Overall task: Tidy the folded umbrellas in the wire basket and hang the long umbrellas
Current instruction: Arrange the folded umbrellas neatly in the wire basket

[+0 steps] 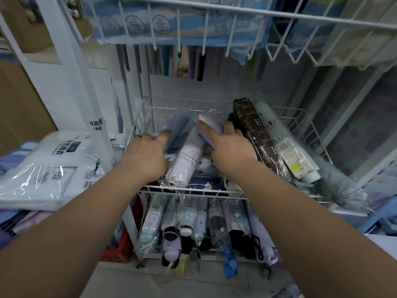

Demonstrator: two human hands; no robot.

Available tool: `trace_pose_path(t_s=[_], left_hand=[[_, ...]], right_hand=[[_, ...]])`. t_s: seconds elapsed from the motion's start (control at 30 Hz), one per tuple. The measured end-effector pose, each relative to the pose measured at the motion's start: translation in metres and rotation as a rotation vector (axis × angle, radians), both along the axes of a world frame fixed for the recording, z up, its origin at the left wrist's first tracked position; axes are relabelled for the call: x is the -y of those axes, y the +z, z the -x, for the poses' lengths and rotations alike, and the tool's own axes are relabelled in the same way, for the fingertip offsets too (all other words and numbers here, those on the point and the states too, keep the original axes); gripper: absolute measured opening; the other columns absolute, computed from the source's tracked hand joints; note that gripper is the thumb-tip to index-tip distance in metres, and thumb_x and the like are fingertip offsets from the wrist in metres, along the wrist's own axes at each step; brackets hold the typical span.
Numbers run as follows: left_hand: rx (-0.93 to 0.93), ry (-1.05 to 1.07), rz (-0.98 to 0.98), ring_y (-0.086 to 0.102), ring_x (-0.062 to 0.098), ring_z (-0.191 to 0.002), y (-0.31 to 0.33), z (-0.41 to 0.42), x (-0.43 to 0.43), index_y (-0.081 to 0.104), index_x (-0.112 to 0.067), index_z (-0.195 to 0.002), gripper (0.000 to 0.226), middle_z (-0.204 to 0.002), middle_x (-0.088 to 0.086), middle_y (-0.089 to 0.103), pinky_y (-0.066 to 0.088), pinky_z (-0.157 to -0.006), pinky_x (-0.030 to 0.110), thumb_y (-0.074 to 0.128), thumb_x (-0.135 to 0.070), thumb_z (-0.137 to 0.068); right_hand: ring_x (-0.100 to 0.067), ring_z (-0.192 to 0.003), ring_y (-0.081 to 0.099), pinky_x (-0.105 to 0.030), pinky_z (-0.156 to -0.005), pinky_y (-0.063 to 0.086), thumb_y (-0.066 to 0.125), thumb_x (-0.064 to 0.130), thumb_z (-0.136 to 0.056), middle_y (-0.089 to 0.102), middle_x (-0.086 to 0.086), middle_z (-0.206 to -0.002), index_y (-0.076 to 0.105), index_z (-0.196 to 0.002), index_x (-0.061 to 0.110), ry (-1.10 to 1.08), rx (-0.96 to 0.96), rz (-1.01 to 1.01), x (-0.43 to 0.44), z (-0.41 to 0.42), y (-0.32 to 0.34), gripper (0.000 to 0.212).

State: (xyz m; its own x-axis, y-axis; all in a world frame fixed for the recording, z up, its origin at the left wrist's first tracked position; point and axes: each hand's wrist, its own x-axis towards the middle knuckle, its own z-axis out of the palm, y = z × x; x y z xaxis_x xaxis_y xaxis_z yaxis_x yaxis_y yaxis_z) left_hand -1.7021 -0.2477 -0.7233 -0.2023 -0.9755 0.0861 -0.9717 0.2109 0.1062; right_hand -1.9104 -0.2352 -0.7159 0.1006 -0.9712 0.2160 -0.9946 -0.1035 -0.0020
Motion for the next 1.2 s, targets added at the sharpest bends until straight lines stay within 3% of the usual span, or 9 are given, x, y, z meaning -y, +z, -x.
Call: trace_pose_path(t_s=[0.1,0.2,0.4,0.53,0.63,0.8,0.9,1.07,1.2], left_hand=[[-0.162,-0.043,-0.045,0.056,0.047,-0.112,0.004,0.002,0.002,0.028,-0.04,-0.153,0.073,-0.124,0.024,0.05,0.052,-0.093,0.046,0.061,-0.022,-0.09],[-0.297,-0.056,-0.061,0.057,0.045,-0.113,0.009,0.016,-0.001,0.034,-0.044,-0.151,0.066,-0.126,0.022,0.05,0.05,-0.096,0.043,0.06,-0.03,-0.092],[-0.377,-0.056,-0.094,0.056,0.038,-0.117,0.009,0.042,-0.003,0.033,-0.048,-0.152,0.064,-0.136,0.018,0.05,0.046,-0.093,0.035,0.052,-0.026,-0.094],[-0.495,-0.069,-0.241,0.05,0.031,-0.134,0.02,0.05,-0.009,0.031,-0.044,-0.154,0.081,-0.156,0.009,0.042,0.043,-0.102,0.034,0.071,-0.051,-0.084],[-0.263,-0.089,-0.28,0.053,0.032,-0.126,0.022,0.055,-0.016,0.032,-0.049,-0.149,0.11,-0.146,0.009,0.044,0.047,-0.1,0.039,0.078,-0.079,-0.054],[0.074,-0.002,-0.09,0.054,0.034,-0.113,0.016,0.063,-0.016,0.042,-0.038,-0.137,0.099,-0.126,0.01,0.042,0.051,-0.086,0.042,0.078,-0.077,-0.052],[0.05,0.019,-0.1,0.056,0.035,-0.105,0.011,0.067,-0.014,0.046,-0.032,-0.132,0.093,-0.12,0.012,0.042,0.055,-0.085,0.044,0.08,-0.066,-0.052],[-0.012,0.039,-0.121,0.055,0.039,-0.108,0.008,0.072,-0.012,0.041,-0.031,-0.136,0.1,-0.124,0.016,0.041,0.055,-0.088,0.05,0.08,-0.066,-0.05],[-0.081,0.04,-0.089,0.057,0.038,-0.101,0.009,0.071,-0.011,0.047,-0.03,-0.135,0.089,-0.115,0.013,0.044,0.057,-0.087,0.049,0.08,-0.058,-0.057]], right_hand=[[-0.04,-0.116,0.046,-0.048,-0.086,0.05,0.053,0.008,-0.089,0.032,-0.02,-0.145,0.011,-0.156,0.045,-0.048,-0.089,0.075,-0.005,0.009,0.003,0.087],[-0.04,-0.12,0.042,-0.052,-0.091,0.047,0.052,0.016,-0.091,0.031,-0.02,-0.149,0.02,-0.156,0.035,-0.125,-0.247,0.158,-0.008,0.024,0.007,0.075],[-0.043,-0.107,0.054,-0.051,-0.088,0.042,0.032,0.019,-0.085,0.054,-0.024,-0.129,0.047,-0.147,0.018,-0.193,-0.289,0.38,-0.005,0.048,0.01,0.063],[-0.042,-0.117,0.049,-0.054,-0.096,0.038,0.054,0.028,-0.087,0.05,-0.019,-0.136,0.039,-0.152,0.023,-0.19,-0.241,0.335,-0.006,0.061,0.005,0.067],[-0.037,-0.135,0.033,-0.06,-0.107,0.028,0.05,0.052,-0.084,0.035,-0.013,-0.15,0.018,-0.158,0.035,-0.201,-0.128,0.194,-0.016,0.062,-0.001,0.083],[-0.032,-0.148,0.016,-0.066,-0.113,0.02,0.049,0.059,-0.085,0.024,-0.006,-0.159,0.007,-0.157,0.042,-0.152,-0.065,0.148,-0.024,0.06,-0.005,0.085],[-0.036,-0.147,0.017,-0.069,-0.111,0.022,0.053,0.058,-0.086,0.026,-0.004,-0.157,0.006,-0.156,0.044,-0.171,-0.02,0.138,-0.029,0.057,-0.005,0.085],[-0.038,-0.132,0.038,-0.062,-0.107,0.026,0.062,0.065,-0.078,0.059,-0.005,-0.128,0.036,-0.141,0.037,-0.218,-0.115,0.244,-0.035,0.052,-0.004,0.074],[-0.037,-0.124,0.043,-0.061,-0.11,0.02,0.062,0.055,-0.082,0.066,-0.008,-0.116,0.043,-0.139,0.035,-0.208,-0.124,0.269,-0.032,0.047,-0.002,0.063]])
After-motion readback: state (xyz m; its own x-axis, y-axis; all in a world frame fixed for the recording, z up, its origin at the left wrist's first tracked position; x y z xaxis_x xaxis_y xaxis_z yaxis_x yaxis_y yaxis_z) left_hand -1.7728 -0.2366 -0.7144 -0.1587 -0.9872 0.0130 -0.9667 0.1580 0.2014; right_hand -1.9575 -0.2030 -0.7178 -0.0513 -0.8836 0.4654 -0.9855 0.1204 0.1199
